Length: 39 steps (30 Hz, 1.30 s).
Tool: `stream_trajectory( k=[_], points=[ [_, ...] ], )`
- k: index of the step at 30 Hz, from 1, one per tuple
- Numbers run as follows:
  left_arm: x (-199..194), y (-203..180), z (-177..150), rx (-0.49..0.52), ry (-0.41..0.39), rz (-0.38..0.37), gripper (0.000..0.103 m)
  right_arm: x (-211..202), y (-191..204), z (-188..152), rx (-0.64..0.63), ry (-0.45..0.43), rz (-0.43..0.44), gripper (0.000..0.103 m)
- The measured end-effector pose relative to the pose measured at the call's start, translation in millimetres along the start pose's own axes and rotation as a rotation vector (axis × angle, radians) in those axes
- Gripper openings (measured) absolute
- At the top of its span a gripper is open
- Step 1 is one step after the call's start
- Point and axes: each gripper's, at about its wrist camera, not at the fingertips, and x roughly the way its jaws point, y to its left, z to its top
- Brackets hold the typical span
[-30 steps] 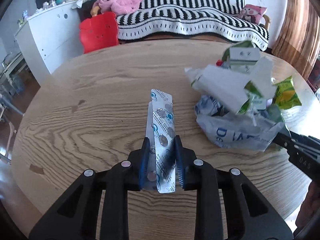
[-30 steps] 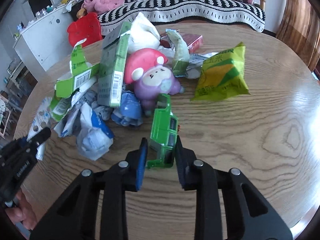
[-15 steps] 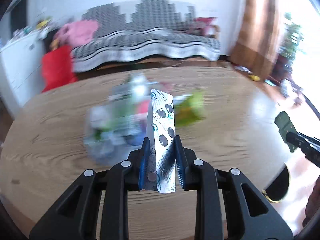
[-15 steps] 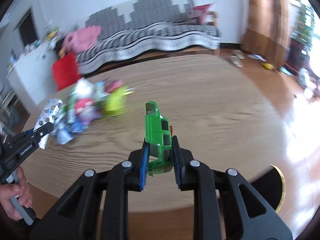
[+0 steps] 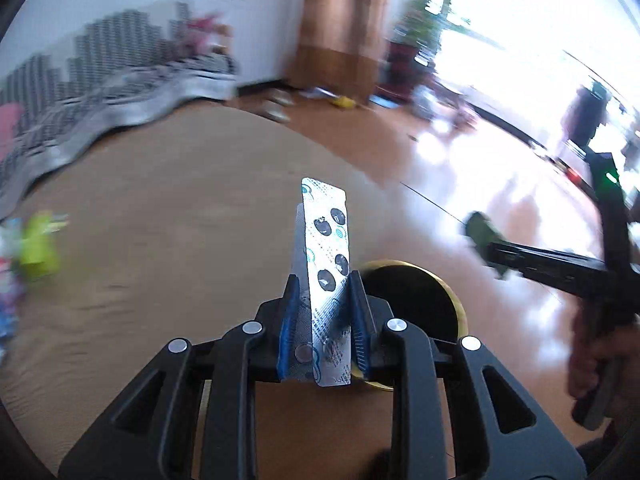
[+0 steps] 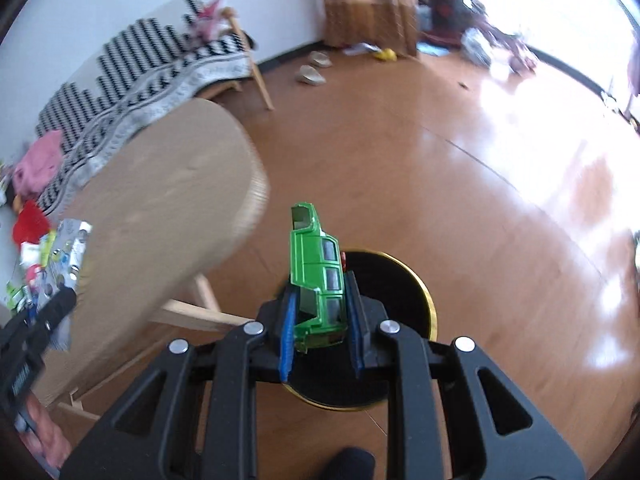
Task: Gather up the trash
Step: 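Carry both items to the black bin and open both tools to drop them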
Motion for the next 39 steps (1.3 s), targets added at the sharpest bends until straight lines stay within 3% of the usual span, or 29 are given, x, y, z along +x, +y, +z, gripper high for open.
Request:
stream_trajectory(
  k=[3,7,10,15,18,20,22,23,29,36,37,38,39],
  points=[
    [46.0,-41.6,-10.0,0.045,0.084,-0.060,0.024,19.0,-15.4,-6.6,0.015,0.056,-0.001,0.022],
    [92.7,-65.7,-24.2,0.073,0.177,-0.093,0.024,31.2,-22.5,-7.3,0.020,0.087,-0.007,0.022],
    [125.3,-68.0,-29.0,0.065,0.228,-0.101,0.024,31.9,-21.6,-5.4,0.029,0.085,0.003,0.022],
    [148.4,-64.9,-30.0,0.084,0.241,-0.090,0.025,28.8,-21.9,-5.4,0.038,0.079,0.011,0.022],
    [147.0,-67.7,-32.5,0.096,0.235,-0.090,0.025,28.9,-25.0,-5.3,0.044,0.078,0.011,0.022],
    [142.1,-70.4,-32.6,0.102,0.227,-0.086,0.035,28.3,-25.7,-5.5,0.050,0.080,0.013,0.022],
    [131.6,-71.9,-29.2,0.104,0.198,-0.081,0.072,28.3,-25.9,-6.3,0.052,0.081,0.010,0.022],
    [126.4,-70.6,-25.9,0.102,0.181,-0.085,0.075,28.7,-26.1,-6.7,0.056,0.082,0.009,0.022],
    [100.2,-63.5,-14.0,0.070,0.156,-0.123,0.076,34.8,-27.4,-9.8,0.080,0.110,0.024,0.022],
    [53.7,-37.9,-3.5,0.082,0.091,-0.098,0.080,48.3,-23.0,-11.2,0.090,0.163,0.024,0.022],
    [47.3,-32.0,-1.7,0.081,0.086,-0.088,0.080,49.5,-22.5,-10.5,0.095,0.166,0.019,0.026],
    [39.1,-23.3,0.4,0.078,0.080,-0.077,0.080,52.6,-19.1,-7.6,0.107,0.177,0.021,0.046],
    [30.0,-13.1,1.9,0.069,0.070,-0.065,0.082,51.8,-17.4,-6.2,0.119,0.171,0.024,0.060]
  ],
)
